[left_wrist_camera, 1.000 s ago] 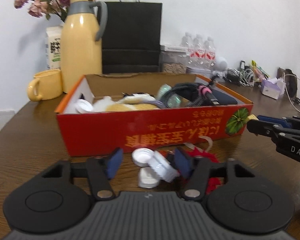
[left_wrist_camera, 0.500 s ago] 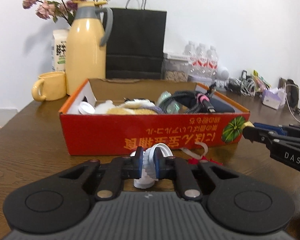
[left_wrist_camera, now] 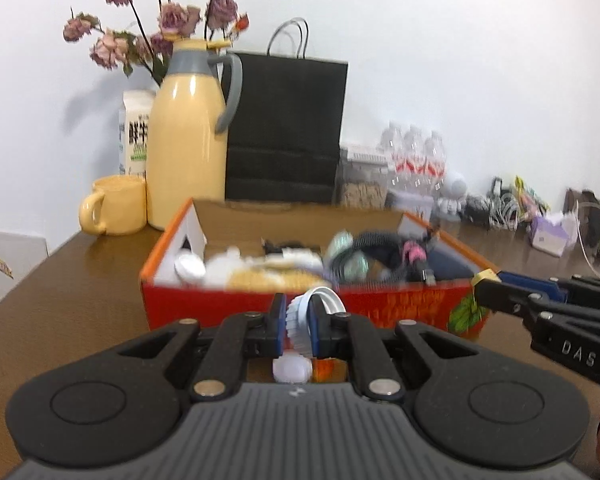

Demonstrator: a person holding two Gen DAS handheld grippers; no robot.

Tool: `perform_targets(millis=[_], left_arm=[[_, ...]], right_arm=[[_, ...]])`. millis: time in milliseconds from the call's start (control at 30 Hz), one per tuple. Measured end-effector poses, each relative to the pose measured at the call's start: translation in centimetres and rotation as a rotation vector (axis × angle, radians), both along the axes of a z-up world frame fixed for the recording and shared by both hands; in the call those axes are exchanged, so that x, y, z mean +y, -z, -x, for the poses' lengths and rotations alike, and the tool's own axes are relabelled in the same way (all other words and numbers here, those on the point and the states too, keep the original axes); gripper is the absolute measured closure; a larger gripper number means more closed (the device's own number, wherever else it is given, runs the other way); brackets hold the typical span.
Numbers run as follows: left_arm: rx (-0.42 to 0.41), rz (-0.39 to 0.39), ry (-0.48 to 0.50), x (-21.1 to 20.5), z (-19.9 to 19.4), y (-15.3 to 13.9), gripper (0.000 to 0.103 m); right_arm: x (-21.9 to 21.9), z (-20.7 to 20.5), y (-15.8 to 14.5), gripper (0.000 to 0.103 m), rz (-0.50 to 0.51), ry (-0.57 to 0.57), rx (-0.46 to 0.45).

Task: Organize objects
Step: 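Carry the sponge block and the white cap into the box and open both grippers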

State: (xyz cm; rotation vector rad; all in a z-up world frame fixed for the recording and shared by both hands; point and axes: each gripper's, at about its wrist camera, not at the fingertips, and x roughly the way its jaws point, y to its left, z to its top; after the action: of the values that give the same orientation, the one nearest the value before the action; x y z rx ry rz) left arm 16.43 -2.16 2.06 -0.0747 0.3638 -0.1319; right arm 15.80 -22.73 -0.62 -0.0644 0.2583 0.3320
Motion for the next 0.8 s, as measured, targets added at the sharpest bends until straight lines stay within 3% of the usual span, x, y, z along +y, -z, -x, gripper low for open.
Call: perform_targets(millis=[133,367,800], left_arm=[[-0.028,0.007,-0.023,0.2,-1.7,-1.7,0.091],[-0.063,0.02,-0.081,1.0,-5.6,-3.5,0.091],[-0.003,0.014,-0.134,2.2,-12.7,-2.3,0.091]], right_arm=[[1.7,-1.2,-1.7,0.084,0.003,-0.025,-0.047],[4.7,-5.9,-3.3,0.084,0.007,-0.029,-0.05],[6.6,-12.8,-2.0,0.084,0.014,0.009,0.016]])
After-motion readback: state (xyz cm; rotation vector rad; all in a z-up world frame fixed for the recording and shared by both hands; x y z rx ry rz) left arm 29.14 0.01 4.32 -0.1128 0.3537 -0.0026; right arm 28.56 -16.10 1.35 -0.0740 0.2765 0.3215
